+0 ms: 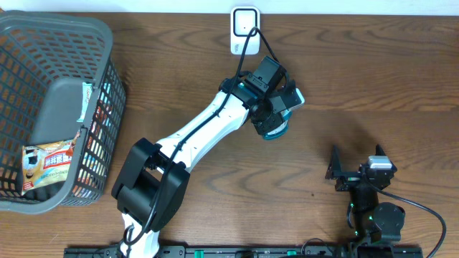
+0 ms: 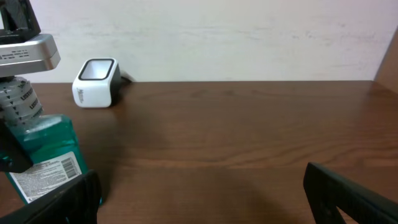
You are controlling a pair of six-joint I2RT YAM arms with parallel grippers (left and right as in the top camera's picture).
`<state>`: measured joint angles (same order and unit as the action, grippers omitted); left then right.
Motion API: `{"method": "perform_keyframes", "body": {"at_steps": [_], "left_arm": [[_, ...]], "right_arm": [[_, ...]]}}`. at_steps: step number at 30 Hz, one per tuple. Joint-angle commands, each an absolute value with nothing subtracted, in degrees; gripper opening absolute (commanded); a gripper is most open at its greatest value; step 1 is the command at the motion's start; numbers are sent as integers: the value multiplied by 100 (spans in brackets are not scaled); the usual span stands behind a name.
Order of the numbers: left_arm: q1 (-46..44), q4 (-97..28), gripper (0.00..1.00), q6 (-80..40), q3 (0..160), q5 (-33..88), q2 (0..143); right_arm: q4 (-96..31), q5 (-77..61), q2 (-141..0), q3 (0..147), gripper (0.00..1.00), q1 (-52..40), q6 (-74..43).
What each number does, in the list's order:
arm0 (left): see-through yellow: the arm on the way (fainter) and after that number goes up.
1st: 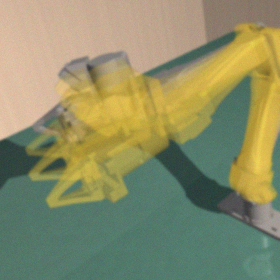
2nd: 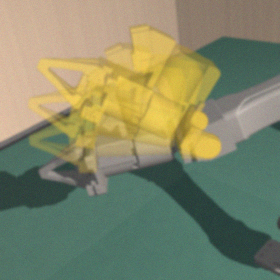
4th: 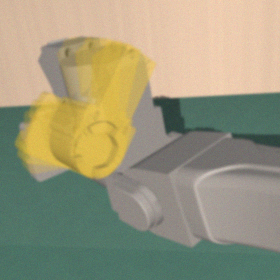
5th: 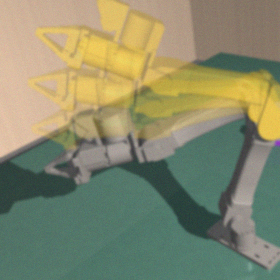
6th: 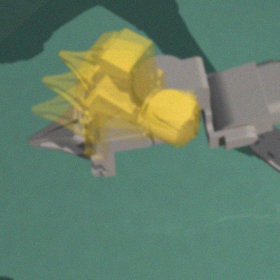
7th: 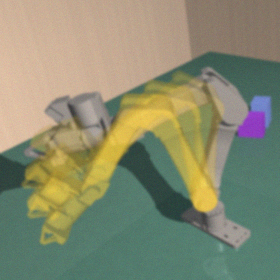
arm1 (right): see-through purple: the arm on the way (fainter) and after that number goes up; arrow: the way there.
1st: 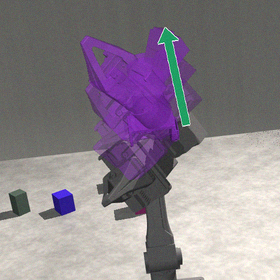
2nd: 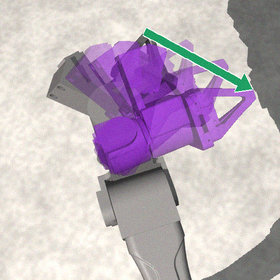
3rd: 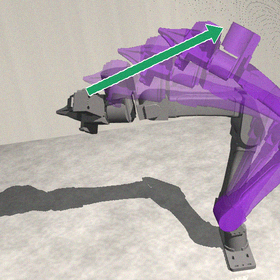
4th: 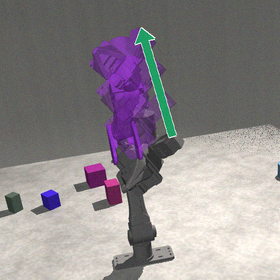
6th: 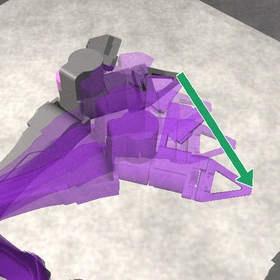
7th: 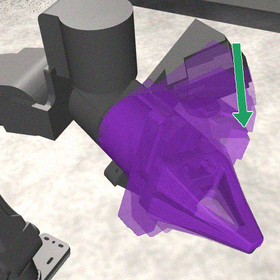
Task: Scan the item barcode
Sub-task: 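Lift the bottle out and carry it toward the white scanner, then lower the bottle onto the table and open the left gripper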
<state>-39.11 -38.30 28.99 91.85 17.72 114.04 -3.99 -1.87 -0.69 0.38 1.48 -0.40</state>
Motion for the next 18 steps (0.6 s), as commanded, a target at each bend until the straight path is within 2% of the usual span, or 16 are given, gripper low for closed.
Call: {"method": "perform_keyframes", "body": {"at_steps": [1, 5, 9, 15, 18], "left_arm": [[-3881, -3791, 51, 3140, 9183, 1557, 11347], [-3881, -3760, 76, 3148, 9183, 1367, 11137], [-3887, -3763, 89, 3146, 9183, 1363, 10822], [-3881, -3763, 92, 2965, 9183, 1203, 10248], [-3881, -3680, 93, 2609, 9183, 740, 9839]], "right_arm": [[-423, -163, -38, 32, 99, 119, -102], [-423, -163, -38, 32, 99, 117, -102], [-423, -163, -38, 32, 99, 119, -102], [-423, -163, -38, 32, 99, 117, -102], [-423, -163, -38, 32, 99, 119, -102]]}}
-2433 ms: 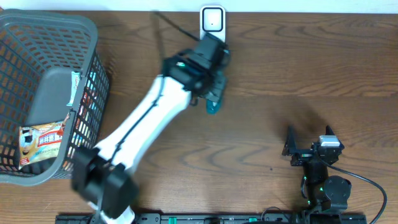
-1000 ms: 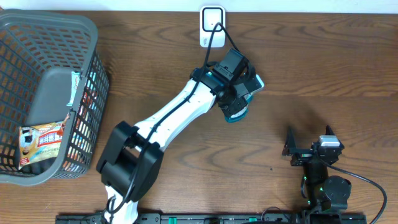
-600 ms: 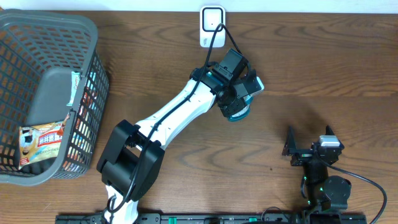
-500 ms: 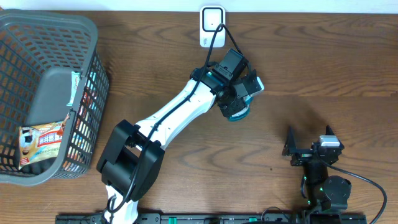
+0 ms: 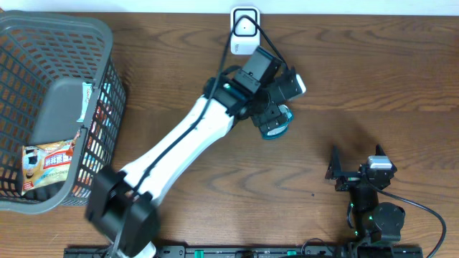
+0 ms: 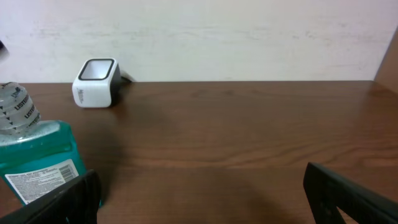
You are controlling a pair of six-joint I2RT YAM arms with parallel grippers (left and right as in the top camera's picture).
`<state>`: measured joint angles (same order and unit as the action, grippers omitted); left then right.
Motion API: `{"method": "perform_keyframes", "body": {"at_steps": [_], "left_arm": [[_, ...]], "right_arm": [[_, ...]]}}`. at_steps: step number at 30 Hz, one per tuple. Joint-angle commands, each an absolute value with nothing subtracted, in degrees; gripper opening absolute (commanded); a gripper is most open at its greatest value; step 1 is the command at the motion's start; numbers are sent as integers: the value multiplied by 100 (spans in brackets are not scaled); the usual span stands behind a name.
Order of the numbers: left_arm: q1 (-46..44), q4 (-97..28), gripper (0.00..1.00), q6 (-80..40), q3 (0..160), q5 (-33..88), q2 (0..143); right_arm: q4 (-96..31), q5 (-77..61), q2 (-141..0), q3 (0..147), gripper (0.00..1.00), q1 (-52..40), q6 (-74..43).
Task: Scan the item barcode
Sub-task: 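Lower the bottle onto the table and open the left gripper, then return the left gripper into the basket and grasp the chocolate bar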
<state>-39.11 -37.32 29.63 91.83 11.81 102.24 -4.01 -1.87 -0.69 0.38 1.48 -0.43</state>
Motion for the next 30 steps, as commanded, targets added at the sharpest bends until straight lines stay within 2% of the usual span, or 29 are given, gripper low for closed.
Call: {"method": "perform_keyframes", "body": {"at_steps": [1, 8, 13, 20, 26, 30], "left_arm": [[-3881, -3577, 93, 2333, 9183, 440, 9629], [-3693, -3028, 98, 930, 9183, -2265, 8366], [-2744, -3118, 98, -336, 9183, -3085, 7607], [-480, -3920, 99, -2134, 9183, -2967, 7183], [1229, -3940, 99, -1463, 9181, -1564, 7330], [2191, -3942, 99, -1332, 9181, -1144, 7577]], "right_arm": [[-423, -163, -38, 32, 99, 117, -102], [-423, -163, -38, 32, 99, 119, -102], [-423, -163, -38, 32, 99, 119, -102], [-423, -163, -38, 32, 99, 119, -102], [-423, -163, -38, 32, 99, 117, -102], [-423, -163, -38, 32, 99, 117, -102]]}}
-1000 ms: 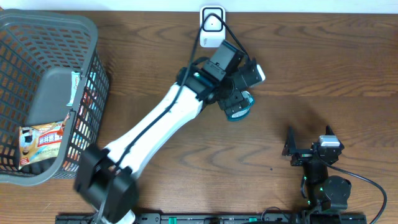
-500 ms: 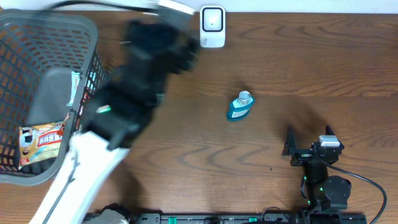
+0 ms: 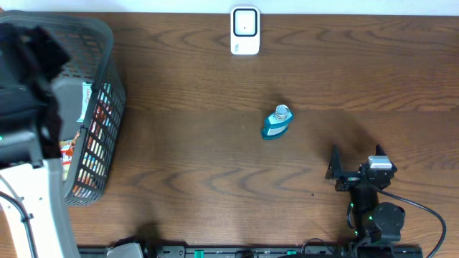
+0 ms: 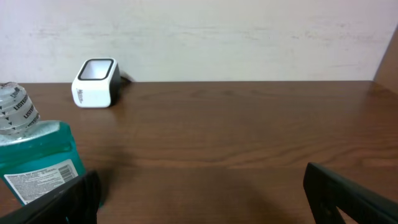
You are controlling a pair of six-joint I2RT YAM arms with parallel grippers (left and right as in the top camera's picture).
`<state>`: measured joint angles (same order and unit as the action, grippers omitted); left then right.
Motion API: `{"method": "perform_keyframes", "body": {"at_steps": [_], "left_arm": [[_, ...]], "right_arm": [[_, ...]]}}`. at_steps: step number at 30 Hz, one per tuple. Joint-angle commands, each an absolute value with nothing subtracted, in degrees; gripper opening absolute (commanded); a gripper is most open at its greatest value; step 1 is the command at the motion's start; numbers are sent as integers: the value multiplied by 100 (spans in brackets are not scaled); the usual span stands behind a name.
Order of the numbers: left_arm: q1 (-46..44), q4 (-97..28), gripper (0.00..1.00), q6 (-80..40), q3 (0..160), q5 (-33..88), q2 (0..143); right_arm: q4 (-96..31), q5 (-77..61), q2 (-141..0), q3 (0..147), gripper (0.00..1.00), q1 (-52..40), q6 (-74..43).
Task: Scan the item barcode
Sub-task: 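Return the left gripper into the basket and grasp the chocolate bar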
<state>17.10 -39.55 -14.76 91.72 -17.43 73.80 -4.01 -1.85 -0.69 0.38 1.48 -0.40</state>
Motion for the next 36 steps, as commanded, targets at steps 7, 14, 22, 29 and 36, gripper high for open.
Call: {"method": "perform_keyframes", "body": {"at_steps": [7, 14, 22, 29, 36], "left_arm": [[3317, -4204, 98, 3, 9050, 882, 8366], [3566, -5107, 98, 1, 9006, 947, 9393], [3559, -5749, 98, -1, 8991, 1011, 10259], [3459, -5704, 98, 27, 8532, 1031, 10648], [3118, -5100, 98, 554, 7872, 1026, 10742]], "right_arm": [[-423, -163, -38, 32, 99, 117, -102], [-423, -163, -38, 32, 99, 117, -102], [-423, -163, -38, 32, 99, 119, -102], [-423, -163, -38, 32, 99, 119, -102], [-423, -163, -38, 32, 99, 119, -102]]}}
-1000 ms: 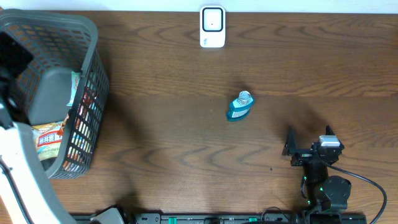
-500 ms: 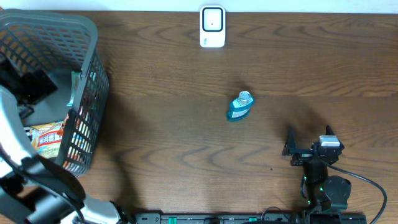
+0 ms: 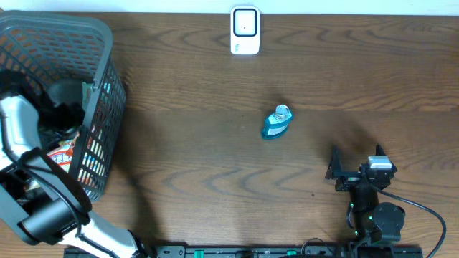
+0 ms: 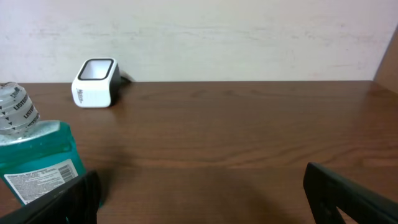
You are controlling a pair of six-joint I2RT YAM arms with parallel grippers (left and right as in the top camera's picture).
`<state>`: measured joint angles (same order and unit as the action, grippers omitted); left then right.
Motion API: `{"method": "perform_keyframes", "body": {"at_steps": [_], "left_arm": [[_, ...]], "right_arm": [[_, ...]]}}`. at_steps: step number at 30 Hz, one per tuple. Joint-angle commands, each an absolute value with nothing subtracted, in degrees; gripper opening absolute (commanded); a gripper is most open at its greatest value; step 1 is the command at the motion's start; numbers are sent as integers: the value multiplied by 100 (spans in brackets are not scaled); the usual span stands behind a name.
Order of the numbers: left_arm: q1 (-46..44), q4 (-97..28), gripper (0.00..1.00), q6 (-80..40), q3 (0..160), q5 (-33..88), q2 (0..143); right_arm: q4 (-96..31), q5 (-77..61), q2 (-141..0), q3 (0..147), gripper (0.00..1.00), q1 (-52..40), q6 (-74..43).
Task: Scan the item barcode
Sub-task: 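Return the left gripper into the basket and grasp the chocolate bar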
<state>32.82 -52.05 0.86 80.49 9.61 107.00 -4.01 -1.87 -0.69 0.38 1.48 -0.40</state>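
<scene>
A teal mouthwash bottle (image 3: 276, 123) stands alone mid-table, its white label facing my right wrist camera (image 4: 38, 163). The white barcode scanner (image 3: 244, 30) sits at the far edge, also in the right wrist view (image 4: 96, 82). My left arm reaches down into the grey basket (image 3: 100, 43) at the left. Its gripper (image 3: 61, 115) is a dark shape among the items, and the jaws cannot be made out. My right gripper (image 3: 356, 152) rests open near the front right, holding nothing, right of the bottle (image 4: 202, 208).
The basket holds a grey item (image 3: 64, 92) and a colourful packet (image 3: 64, 152), partly hidden by the left arm. A pale wall (image 4: 249, 37) rises behind the scanner. Bare wood lies between the bottle and the scanner.
The left arm was a blurred shape over the basket's left side; now its gripper is down inside the basket. The bottle, the scanner and the right gripper have not moved.
My left gripper was shut on the upright mouthwash bottle mid-table, below the scanner. Then the bottle stood free with the gripper just above it. After that the arm was over the basket, and now it is inside it.
</scene>
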Motion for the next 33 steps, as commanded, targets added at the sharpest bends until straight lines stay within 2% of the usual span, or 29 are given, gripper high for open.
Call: {"method": "perform_keyframes", "body": {"at_steps": [1, 2, 4, 8, 10, 11, 12, 15, 17, 18, 26, 33], "left_arm": [[3063, -5022, 98, 676, 7804, 1013, 10742], [3009, -4945, 95, 687, 7749, 943, 10742], [2932, -4823, 84, 687, 7690, 917, 10742], [2884, -4661, 57, 687, 7688, 919, 10742], [2884, -4654, 54, 690, 7688, 915, 10742], [2884, -4654, 49, 690, 7686, 893, 10742], [2884, -4654, 38, 690, 7686, 812, 10742], [2884, -4652, 28, 687, 7662, 676, 10744], [2884, -4648, 11, 687, 7660, 681, 10744], [2884, -4644, 8, 687, 7660, 681, 10744], [3033, -4799, 7, 701, 7970, 637, 10477], [3188, -4842, 7, 447, 8720, 639, 9664]], "right_arm": [[-423, -163, -38, 32, 99, 117, -102], [-423, -163, -38, 32, 99, 117, -102], [-423, -163, -38, 32, 99, 117, -102], [-423, -163, -38, 32, 99, 119, -102], [-423, -163, -38, 32, 99, 119, -102], [-423, -163, -38, 32, 99, 119, -102], [-423, -163, -38, 32, 99, 117, -102], [-423, -163, -38, 32, 99, 119, -102], [-423, -163, -38, 32, 99, 117, -102], [-423, -163, -38, 32, 99, 119, -102], [-423, -163, -38, 32, 99, 117, -102], [-423, -163, -38, 32, 99, 119, -102]]}}
